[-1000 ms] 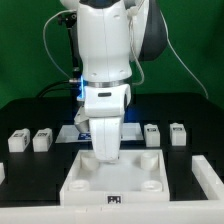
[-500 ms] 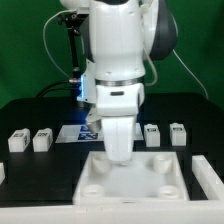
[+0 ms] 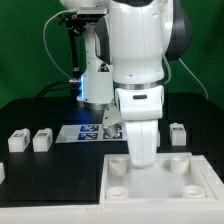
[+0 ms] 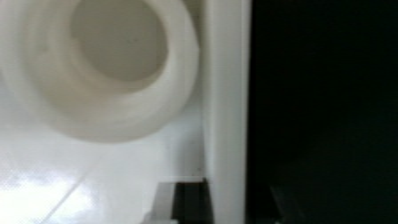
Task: Assemble one leg
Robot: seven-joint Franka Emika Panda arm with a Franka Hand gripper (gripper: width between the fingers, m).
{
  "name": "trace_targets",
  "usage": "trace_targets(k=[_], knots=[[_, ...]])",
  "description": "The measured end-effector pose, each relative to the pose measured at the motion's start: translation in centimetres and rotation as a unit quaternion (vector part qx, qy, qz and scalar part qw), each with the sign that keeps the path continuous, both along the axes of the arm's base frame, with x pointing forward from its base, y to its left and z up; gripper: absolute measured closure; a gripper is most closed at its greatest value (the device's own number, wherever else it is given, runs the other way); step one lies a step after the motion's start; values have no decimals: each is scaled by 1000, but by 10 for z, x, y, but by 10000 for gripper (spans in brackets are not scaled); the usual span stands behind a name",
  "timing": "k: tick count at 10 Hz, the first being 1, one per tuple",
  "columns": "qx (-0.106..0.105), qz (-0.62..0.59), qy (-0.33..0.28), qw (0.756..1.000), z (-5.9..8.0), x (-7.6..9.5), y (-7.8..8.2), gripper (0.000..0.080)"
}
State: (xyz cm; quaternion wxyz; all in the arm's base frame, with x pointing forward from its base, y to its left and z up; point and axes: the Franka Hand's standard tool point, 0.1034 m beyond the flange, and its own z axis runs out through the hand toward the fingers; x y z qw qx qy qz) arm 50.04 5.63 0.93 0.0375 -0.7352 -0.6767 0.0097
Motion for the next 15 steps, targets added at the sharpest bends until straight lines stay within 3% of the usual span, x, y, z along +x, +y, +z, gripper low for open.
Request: trace_targets(k=[3,4,5,6,7,9,13,15], knots=[[0,0,3,1000,0,0,-1,732],[0,0,3,1000,0,0,-1,505],[0,-1,3,1000,0,0,-1,505],[0,-1,3,1000,0,0,-1,323],[0,-1,3,1000,-1,0,-1,209],[0,-1,3,1000,-1,0,-2,162],[-1,-2,3,1000,-1,0,-2,151],[-4,-19,-2,1000,9,-2,-2,151]])
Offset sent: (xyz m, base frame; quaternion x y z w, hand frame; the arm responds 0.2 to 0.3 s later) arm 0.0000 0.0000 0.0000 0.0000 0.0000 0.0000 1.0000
